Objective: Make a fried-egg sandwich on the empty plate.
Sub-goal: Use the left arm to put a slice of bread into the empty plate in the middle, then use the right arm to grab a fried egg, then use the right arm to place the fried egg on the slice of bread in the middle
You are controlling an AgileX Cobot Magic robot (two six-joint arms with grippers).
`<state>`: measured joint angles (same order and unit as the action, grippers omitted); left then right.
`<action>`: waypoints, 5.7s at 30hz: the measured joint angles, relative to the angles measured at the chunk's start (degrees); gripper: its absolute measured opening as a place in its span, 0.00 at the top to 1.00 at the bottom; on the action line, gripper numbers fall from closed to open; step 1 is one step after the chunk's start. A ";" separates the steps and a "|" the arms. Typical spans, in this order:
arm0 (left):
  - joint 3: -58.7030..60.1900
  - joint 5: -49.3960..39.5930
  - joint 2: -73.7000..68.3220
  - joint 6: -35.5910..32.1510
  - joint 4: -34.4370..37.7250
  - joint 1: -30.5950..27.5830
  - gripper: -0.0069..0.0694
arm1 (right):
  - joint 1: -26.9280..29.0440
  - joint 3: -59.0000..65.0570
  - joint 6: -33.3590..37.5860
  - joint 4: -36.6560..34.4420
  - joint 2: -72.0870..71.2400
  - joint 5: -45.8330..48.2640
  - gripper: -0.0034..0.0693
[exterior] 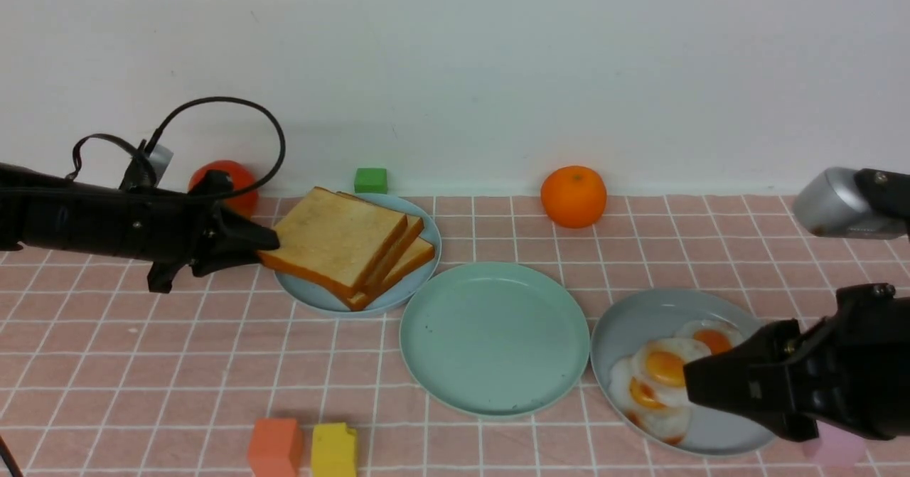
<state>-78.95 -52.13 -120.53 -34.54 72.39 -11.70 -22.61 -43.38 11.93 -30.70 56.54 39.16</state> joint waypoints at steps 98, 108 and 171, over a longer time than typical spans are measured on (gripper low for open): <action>0.37 0.05 33.86 27.52 -50.30 34.65 0.15 | 8.87 -19.00 -65.54 27.28 45.08 -5.17 0.11; 0.37 0.00 33.86 27.52 -50.30 34.65 0.15 | 9.04 -19.00 -65.84 26.68 48.38 -8.92 0.12; 0.37 0.39 33.86 27.95 -52.21 34.65 0.15 | 9.15 -19.02 -19.55 -3.44 40.09 -12.38 0.79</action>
<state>-78.58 -51.74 -86.67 -6.59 20.19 22.95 -13.45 -62.40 -7.62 -34.15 96.63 26.79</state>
